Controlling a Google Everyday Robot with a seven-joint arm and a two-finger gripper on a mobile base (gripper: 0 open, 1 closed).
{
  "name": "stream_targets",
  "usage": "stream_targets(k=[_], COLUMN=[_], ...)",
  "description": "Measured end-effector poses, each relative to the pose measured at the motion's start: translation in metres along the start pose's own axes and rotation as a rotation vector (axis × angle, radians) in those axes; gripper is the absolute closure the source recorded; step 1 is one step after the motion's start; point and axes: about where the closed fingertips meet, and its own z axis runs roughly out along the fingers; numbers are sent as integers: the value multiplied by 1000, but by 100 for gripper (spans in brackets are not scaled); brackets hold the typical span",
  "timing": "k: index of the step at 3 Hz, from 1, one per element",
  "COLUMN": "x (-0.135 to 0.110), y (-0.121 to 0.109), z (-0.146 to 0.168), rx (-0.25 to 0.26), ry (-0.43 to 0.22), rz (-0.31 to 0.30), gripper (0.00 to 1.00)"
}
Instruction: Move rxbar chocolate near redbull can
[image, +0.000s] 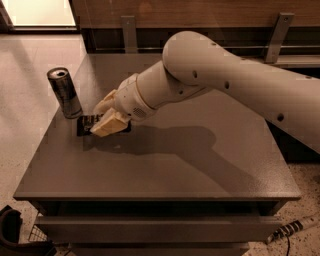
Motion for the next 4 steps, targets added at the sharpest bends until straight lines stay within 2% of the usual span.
stream_targets(k=[1, 2, 4], x=[-12, -17, -20], y=[0, 2, 4], z=[29, 36, 36], rx=[-35, -47, -48], ry=[27, 30, 29], rz=[-45, -60, -64], gripper=[100, 87, 41])
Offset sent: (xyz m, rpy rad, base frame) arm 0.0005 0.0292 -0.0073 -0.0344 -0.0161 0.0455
